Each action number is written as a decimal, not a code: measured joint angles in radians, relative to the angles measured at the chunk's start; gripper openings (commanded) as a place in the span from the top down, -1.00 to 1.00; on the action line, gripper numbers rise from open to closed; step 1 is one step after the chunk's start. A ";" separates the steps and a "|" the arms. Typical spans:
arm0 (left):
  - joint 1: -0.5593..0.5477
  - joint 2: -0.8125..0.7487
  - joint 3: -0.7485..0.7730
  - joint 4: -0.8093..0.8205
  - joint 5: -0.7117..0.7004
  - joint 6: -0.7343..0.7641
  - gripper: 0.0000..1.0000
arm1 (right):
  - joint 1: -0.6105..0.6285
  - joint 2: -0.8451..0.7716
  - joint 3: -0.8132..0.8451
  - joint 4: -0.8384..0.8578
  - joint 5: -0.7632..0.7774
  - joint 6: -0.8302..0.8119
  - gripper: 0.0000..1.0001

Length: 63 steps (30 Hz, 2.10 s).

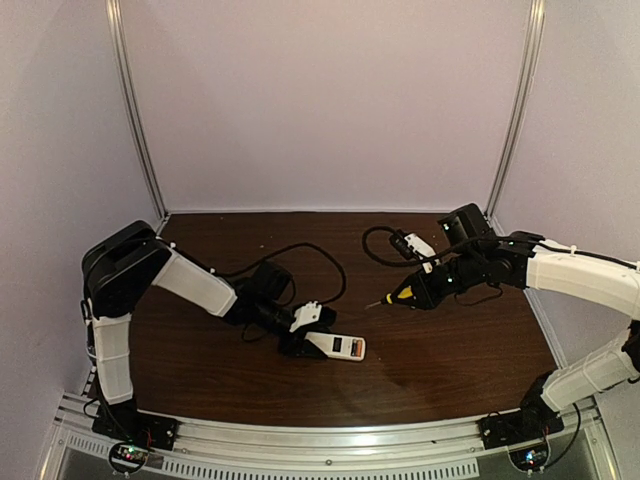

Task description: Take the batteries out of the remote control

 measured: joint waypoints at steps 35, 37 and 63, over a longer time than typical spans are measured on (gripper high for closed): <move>0.000 -0.249 0.080 -0.278 -0.309 0.150 1.00 | -0.001 0.024 0.101 0.000 0.031 -0.034 1.00; 0.000 -0.282 0.073 -0.272 -0.326 0.167 1.00 | -0.001 0.026 0.113 -0.002 0.032 -0.041 1.00; 0.015 -0.435 -0.235 0.141 -0.452 0.354 1.00 | 0.012 0.002 0.195 -0.082 0.031 -0.138 1.00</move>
